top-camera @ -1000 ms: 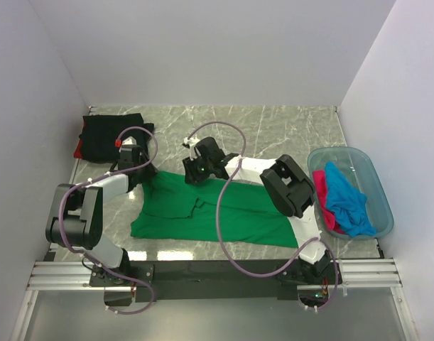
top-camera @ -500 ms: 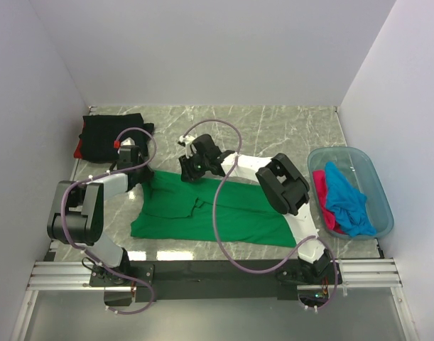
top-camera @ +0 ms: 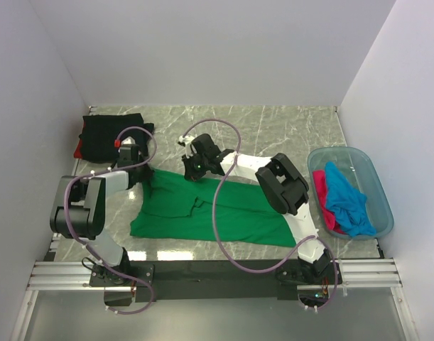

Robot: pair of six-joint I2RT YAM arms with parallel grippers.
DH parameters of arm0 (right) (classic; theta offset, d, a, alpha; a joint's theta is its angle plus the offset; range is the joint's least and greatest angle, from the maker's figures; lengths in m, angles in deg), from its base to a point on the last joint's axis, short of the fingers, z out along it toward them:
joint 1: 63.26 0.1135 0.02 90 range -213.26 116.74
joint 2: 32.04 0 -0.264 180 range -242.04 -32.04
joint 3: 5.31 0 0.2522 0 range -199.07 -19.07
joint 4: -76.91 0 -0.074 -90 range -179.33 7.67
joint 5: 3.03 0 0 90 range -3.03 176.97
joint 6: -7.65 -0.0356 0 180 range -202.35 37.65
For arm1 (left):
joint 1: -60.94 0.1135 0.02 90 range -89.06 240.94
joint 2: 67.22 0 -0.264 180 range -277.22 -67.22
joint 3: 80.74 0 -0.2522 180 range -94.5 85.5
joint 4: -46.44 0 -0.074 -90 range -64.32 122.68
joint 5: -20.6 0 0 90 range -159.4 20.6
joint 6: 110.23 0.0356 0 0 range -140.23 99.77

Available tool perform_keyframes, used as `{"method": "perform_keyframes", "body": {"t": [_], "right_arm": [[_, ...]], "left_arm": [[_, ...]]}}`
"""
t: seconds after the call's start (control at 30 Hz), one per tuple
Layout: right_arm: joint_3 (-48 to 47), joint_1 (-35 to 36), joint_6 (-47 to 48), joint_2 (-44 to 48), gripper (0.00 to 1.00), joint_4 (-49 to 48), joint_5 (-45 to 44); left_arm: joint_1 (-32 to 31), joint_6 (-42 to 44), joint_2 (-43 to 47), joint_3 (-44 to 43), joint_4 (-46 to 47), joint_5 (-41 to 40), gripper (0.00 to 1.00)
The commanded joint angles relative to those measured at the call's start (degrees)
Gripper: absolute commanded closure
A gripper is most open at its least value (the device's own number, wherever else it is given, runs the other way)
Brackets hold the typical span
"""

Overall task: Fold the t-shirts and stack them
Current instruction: Fold the tshirt

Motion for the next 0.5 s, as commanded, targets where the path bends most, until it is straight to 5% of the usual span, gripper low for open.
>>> {"method": "perform_keyframes", "body": {"t": [0.0,0.23,0.47], "right_arm": [[-1.02,-1.56,-1.64,0.54,1.00,0.70,-2.74],[0.48,-4.46,-4.20,2.48,1.00,0.43,-2.13],[-1.10,-5.17,-5.07,1.51,1.00,2.89,-5.47]], "left_arm": [[0.43,1.09,-2.57,-2.89,1.39,0.65,0.93],[0.34,1.70,-5.65,-7.64,-0.45,0.38,0.85],[-1.85,4.25,-7.94,-13.17,-1.33,0.38,0.43]]}}
